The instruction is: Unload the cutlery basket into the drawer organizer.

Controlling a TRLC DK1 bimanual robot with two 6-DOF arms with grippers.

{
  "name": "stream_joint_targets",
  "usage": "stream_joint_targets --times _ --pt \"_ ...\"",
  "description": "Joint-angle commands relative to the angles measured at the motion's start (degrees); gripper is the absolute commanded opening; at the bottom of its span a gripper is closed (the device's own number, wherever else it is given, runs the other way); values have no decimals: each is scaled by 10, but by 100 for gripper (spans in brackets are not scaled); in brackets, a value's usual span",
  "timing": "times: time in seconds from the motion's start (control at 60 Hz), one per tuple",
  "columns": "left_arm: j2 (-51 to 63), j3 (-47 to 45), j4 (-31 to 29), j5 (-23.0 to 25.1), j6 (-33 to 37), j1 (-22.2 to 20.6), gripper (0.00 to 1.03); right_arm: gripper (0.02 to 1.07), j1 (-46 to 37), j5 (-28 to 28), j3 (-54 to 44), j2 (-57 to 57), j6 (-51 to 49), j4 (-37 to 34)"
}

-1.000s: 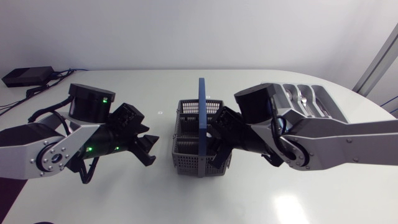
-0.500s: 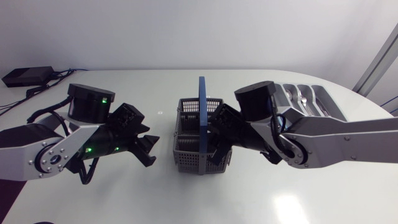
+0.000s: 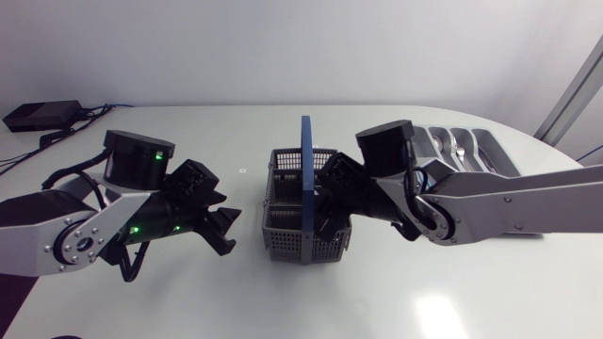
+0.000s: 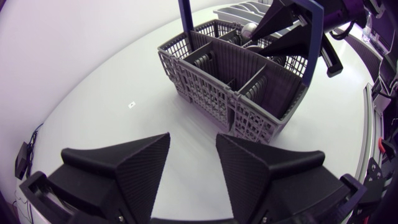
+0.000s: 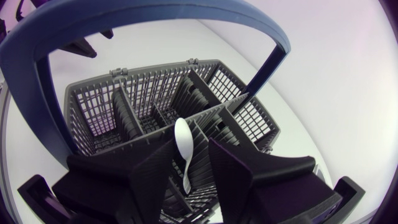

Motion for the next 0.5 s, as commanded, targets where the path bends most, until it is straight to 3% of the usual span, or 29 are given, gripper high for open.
stream_joint_targets --times 0.0,0.117,0.483 --pt "-8 -16 3 4 7 -6 54 35 0 -2 10 12 -14 8" --pt "-10 -16 3 4 7 -9 54 19 9 -2 7 18 -23 22" --pt "-25 -20 -2 4 8 -11 54 11 12 2 -17 -3 -37 51"
